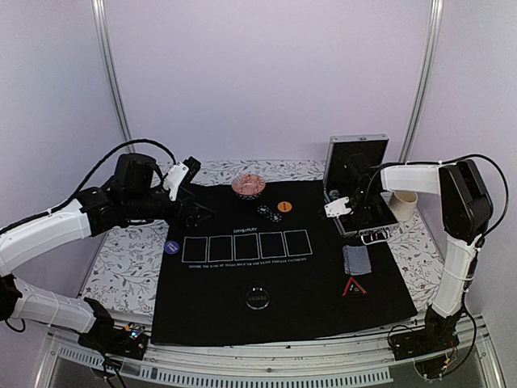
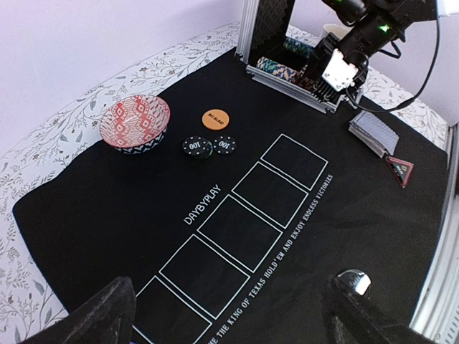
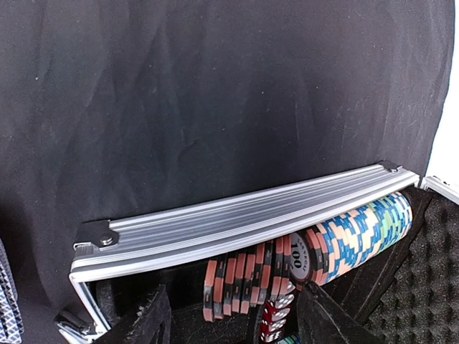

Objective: Distribute texas hold em gaming equipment
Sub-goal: Pick up the pile of poker chips from the chip case, then pass from the right arm to the left, then place the poker chips pile at the big blind area.

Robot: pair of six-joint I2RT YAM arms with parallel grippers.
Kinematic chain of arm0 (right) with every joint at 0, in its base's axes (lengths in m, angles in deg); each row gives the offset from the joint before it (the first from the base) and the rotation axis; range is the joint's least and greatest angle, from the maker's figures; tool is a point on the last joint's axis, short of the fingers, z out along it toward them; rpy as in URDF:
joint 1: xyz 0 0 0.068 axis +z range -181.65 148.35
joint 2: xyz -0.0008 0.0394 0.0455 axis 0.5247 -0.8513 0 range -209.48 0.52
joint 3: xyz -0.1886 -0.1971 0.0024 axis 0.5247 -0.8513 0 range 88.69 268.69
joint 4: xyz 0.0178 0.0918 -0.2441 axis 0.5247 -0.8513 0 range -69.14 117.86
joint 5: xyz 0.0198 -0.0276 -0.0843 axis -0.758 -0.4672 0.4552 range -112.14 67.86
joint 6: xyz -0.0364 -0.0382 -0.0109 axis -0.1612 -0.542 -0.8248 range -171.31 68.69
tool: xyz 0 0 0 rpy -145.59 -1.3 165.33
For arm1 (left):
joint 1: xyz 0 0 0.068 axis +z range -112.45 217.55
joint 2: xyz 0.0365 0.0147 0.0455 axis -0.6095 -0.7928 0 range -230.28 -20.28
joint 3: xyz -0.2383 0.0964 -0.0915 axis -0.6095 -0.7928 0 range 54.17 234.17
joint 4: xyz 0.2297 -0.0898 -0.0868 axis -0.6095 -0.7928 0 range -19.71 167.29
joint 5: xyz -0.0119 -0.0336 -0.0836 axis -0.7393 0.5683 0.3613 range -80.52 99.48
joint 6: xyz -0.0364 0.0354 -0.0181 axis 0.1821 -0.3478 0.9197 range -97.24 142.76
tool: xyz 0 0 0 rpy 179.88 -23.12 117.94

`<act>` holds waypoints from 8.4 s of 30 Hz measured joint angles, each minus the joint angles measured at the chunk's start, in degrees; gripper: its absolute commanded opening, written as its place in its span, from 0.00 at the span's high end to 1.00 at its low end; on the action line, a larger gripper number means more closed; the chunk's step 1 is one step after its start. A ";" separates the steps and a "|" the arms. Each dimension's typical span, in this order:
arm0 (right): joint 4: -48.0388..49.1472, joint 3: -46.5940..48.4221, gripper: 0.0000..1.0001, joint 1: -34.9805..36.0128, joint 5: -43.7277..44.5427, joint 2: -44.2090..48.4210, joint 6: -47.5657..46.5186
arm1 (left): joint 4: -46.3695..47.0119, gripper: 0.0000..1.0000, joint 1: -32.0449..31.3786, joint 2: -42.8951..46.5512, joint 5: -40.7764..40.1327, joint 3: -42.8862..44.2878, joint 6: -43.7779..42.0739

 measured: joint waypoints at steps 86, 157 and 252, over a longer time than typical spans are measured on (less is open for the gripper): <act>4.15 25.86 0.98 3.37 -36.74 -18.73 103.84 | 1.42 0.09 0.04 6.75 1.42 -1.75 0.24; 30.67 -22.29 0.89 14.25 -52.87 -0.02 109.28 | 25.97 0.10 -24.50 -41.92 -5.09 4.31 -27.34; -7.91 -25.38 0.28 7.37 -12.20 35.26 108.10 | -21.88 0.44 -19.91 -68.63 1.38 54.66 -25.83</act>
